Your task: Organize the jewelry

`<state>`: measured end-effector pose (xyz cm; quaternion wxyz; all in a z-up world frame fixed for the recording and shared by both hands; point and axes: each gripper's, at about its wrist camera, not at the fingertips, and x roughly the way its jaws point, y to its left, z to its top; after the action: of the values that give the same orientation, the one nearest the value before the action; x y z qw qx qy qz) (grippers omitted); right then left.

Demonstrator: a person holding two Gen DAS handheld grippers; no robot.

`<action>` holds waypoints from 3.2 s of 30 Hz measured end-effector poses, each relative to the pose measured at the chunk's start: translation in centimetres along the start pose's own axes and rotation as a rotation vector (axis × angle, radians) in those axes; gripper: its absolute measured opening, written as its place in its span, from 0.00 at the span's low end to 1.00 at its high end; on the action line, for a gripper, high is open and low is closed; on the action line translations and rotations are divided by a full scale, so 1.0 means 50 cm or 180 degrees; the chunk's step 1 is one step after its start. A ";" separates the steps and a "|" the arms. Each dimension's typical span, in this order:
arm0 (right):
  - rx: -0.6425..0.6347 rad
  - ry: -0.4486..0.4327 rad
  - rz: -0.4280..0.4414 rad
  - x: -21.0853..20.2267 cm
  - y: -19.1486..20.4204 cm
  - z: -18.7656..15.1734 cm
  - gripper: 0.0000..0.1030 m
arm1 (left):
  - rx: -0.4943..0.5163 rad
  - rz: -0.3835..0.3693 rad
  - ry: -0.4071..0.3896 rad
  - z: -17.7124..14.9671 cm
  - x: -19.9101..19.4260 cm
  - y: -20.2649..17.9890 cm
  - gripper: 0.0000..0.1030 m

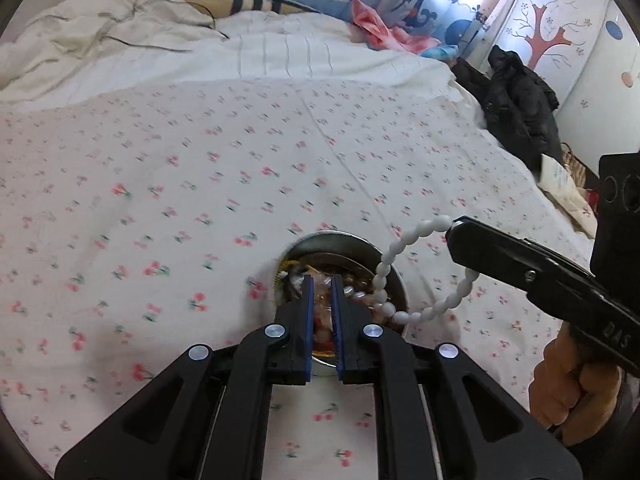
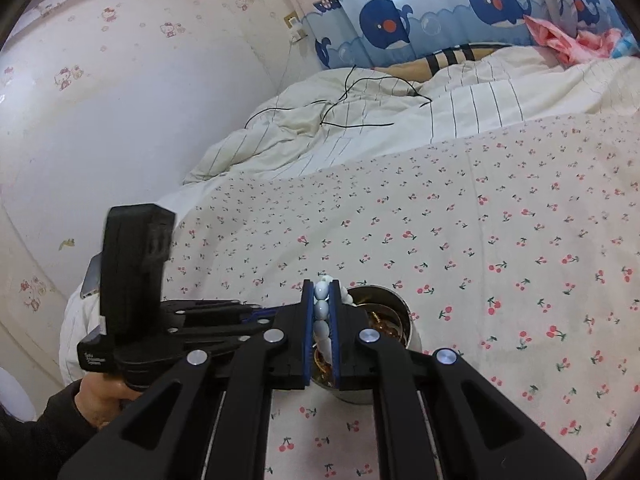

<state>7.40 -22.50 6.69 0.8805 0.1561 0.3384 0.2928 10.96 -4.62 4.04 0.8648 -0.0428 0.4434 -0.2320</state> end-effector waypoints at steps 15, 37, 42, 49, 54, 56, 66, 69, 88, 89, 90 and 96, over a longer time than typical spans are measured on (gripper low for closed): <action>-0.0049 0.0322 -0.0514 0.061 -0.018 -0.025 0.37 | -0.0115 0.0171 -0.0322 0.017 -0.072 0.041 0.50; -0.0757 0.0584 -0.1482 0.016 0.000 -0.104 0.69 | 0.0420 0.0973 -0.0403 -0.075 -0.101 -0.034 0.91; -0.0829 0.0656 -0.1537 0.007 0.023 -0.128 0.72 | 0.0584 0.1129 -0.0397 -0.098 -0.114 -0.065 0.93; -0.0854 0.0656 -0.1603 -0.020 0.044 -0.138 0.76 | 0.0662 0.1286 -0.0407 -0.126 -0.136 -0.090 0.93; -0.0872 0.0651 -0.1601 -0.032 0.056 -0.141 0.77 | 0.0592 0.1267 -0.0420 -0.150 -0.153 -0.095 0.93; -0.0875 0.0663 -0.1599 -0.032 0.060 -0.144 0.77 | 0.0631 0.1272 -0.0422 -0.152 -0.157 -0.099 0.93; -0.0943 0.0702 -0.1619 -0.030 0.076 -0.160 0.83 | 0.0621 0.1244 -0.0489 -0.151 -0.176 -0.108 0.93; -0.0947 0.0717 -0.1628 -0.028 0.076 -0.164 0.83 | 0.0633 0.1251 -0.0482 -0.153 -0.174 -0.111 0.93; -0.0858 0.0768 -0.1712 -0.015 0.047 -0.172 0.86 | 0.0479 0.1148 -0.0196 -0.161 -0.118 -0.078 0.93; -0.0817 0.0738 -0.1700 -0.017 0.043 -0.168 0.86 | 0.0402 0.1111 -0.0126 -0.162 -0.108 -0.066 0.93; -0.0776 0.0729 -0.1684 -0.017 0.040 -0.165 0.86 | 0.0278 0.1055 -0.0017 -0.162 -0.096 -0.051 0.93; -0.0721 0.0862 -0.1664 0.017 0.027 -0.168 0.86 | -0.0147 0.0930 0.0284 -0.164 -0.055 0.002 0.93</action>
<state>1.56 -20.25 0.82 0.8847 -0.0756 0.4465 0.1105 3.15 -2.23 1.11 0.8675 0.0127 0.4881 -0.0950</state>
